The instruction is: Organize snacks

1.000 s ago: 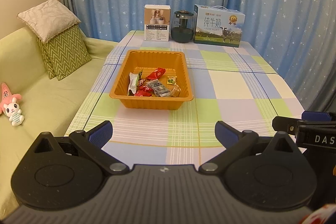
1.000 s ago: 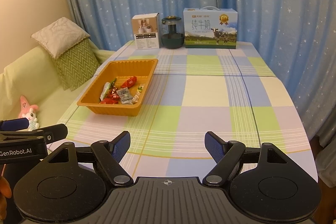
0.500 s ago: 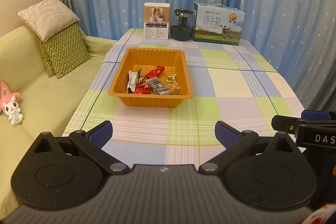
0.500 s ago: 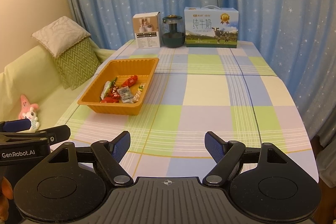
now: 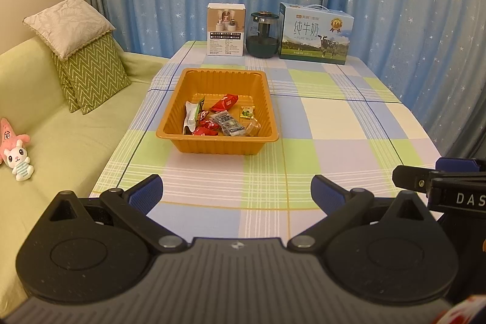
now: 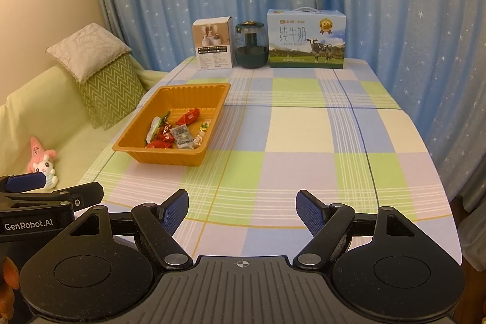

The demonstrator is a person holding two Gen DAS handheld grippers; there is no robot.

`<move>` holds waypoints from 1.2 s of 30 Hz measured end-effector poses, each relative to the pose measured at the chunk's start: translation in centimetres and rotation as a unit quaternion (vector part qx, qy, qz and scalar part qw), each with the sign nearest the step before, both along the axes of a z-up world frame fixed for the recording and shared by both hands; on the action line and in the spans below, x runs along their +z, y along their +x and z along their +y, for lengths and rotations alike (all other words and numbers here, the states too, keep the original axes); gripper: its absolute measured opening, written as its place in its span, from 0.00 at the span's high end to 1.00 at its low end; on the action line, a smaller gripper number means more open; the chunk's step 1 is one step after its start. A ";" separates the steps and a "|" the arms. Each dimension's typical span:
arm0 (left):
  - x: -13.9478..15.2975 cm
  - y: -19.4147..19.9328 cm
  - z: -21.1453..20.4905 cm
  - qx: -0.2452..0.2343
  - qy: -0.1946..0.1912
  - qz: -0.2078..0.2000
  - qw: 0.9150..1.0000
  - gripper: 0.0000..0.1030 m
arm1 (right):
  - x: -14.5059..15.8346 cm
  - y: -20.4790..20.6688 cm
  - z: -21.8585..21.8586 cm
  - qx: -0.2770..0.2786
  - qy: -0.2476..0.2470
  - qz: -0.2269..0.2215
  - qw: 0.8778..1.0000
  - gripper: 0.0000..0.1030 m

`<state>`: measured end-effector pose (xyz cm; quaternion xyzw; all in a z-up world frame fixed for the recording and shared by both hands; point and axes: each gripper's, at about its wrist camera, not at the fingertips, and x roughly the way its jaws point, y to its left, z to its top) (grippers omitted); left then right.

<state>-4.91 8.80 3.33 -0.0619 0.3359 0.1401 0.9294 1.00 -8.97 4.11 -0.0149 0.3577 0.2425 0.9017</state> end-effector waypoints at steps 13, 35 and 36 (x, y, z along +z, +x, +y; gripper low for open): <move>-0.2 0.1 0.1 -0.002 0.000 0.000 1.000 0.00 | 0.0 -0.1 0.0 0.000 0.000 0.000 1.000 0.25; -0.3 0.2 0.1 -0.004 0.000 0.000 1.000 0.00 | 0.0 0.0 0.2 0.000 -0.001 0.000 1.000 0.25; -0.3 0.2 0.1 -0.004 0.000 0.001 1.000 0.00 | 0.0 0.0 0.2 0.001 -0.001 0.000 1.000 0.25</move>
